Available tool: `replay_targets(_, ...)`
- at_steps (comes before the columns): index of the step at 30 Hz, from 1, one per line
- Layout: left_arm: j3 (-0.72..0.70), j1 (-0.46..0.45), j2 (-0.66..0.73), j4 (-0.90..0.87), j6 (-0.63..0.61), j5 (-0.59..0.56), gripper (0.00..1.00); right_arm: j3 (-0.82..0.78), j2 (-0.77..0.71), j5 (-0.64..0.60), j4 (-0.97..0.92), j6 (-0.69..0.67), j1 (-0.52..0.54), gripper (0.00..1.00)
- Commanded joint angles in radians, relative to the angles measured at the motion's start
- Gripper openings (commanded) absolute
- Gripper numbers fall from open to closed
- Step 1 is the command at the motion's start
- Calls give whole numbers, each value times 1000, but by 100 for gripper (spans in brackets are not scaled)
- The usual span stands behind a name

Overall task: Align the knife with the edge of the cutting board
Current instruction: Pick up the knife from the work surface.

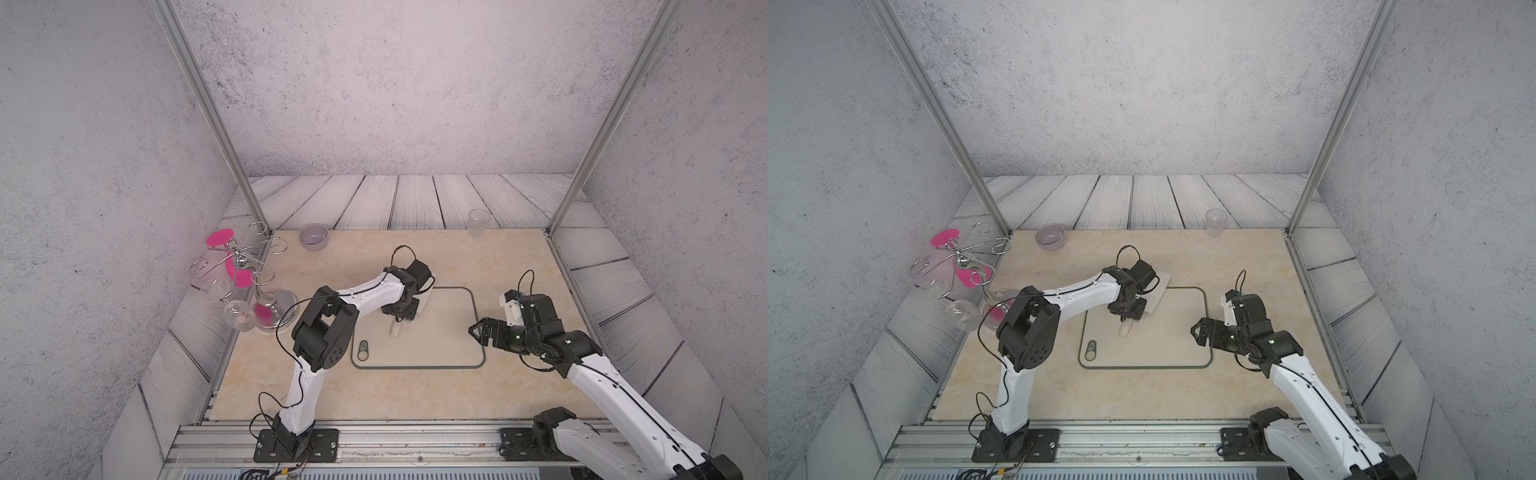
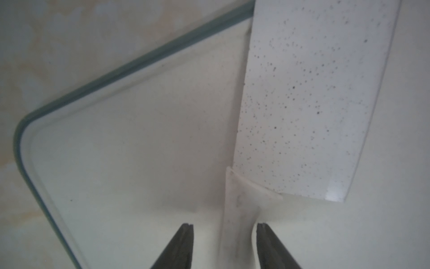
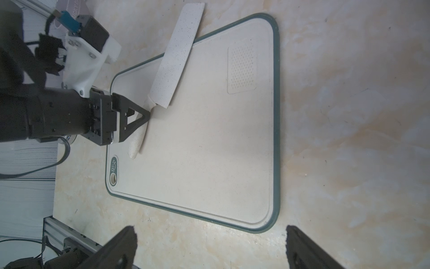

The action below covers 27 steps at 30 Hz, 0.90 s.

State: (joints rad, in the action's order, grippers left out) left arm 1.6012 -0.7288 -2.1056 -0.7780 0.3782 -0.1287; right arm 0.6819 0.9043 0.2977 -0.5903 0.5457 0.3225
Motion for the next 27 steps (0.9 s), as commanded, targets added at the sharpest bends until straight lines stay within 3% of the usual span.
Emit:
replay_targets(1,27,3,-20,-13,-38,9,49,-9,-13,6,-10,-15,4,99)
replay_targets(20,16,3,-70,28,-139,56,45,4,8,-11,-21,-17,5,99)
replay_targets(27,9,3,-74,34,-136,61,25,4,8,-16,-22,-16,4,99)
